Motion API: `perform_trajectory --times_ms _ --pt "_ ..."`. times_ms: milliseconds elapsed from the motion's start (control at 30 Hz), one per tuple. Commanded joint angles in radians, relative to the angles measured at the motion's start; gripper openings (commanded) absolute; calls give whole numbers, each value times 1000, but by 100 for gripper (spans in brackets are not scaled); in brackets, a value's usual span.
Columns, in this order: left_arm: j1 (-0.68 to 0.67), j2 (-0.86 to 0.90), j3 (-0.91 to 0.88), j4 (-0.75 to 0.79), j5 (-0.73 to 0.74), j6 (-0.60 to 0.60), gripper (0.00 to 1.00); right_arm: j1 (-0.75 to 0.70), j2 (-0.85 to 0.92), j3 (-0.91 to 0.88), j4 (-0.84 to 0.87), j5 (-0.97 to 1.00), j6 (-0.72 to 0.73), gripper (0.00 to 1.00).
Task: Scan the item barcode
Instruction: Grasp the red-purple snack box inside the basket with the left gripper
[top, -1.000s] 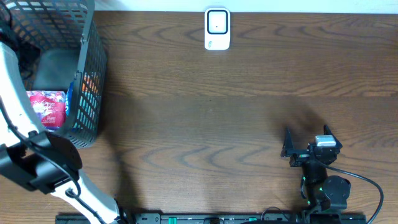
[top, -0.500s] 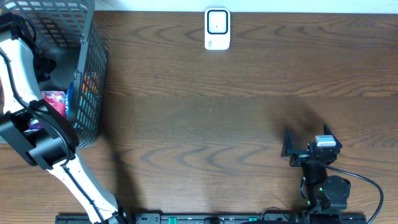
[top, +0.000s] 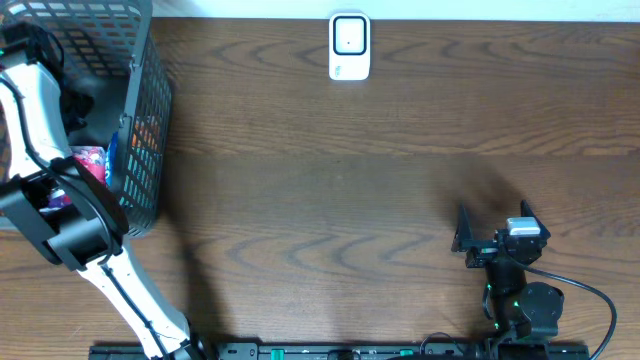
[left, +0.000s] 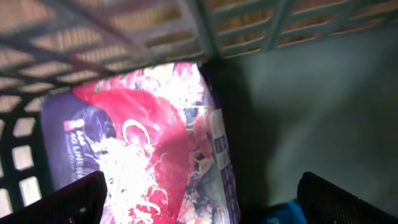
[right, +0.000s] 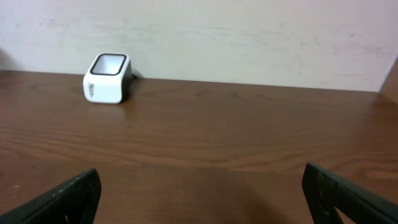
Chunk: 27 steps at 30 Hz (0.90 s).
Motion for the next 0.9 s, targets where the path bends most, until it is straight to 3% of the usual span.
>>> perform_trajectory --times_ms 0,367,733,767,800,867 --pt "-2 11 -55 27 -28 -67 98 17 -5 -2 -2 -6 -5 99" --pt "-3 11 -176 192 -28 -26 98 17 -5 -2 -2 -6 -5 99" --pt "-3 11 -240 179 -28 -24 98 17 -5 -2 -2 -6 -5 99" --pt "-3 11 -240 176 -27 -5 93 17 -5 -2 -2 -5 -5 99" --pt "-3 11 -240 177 -28 22 71 17 -5 -2 -2 -6 -5 99" --pt "-3 11 -240 177 -27 61 57 17 -5 -2 -2 -5 -5 99"
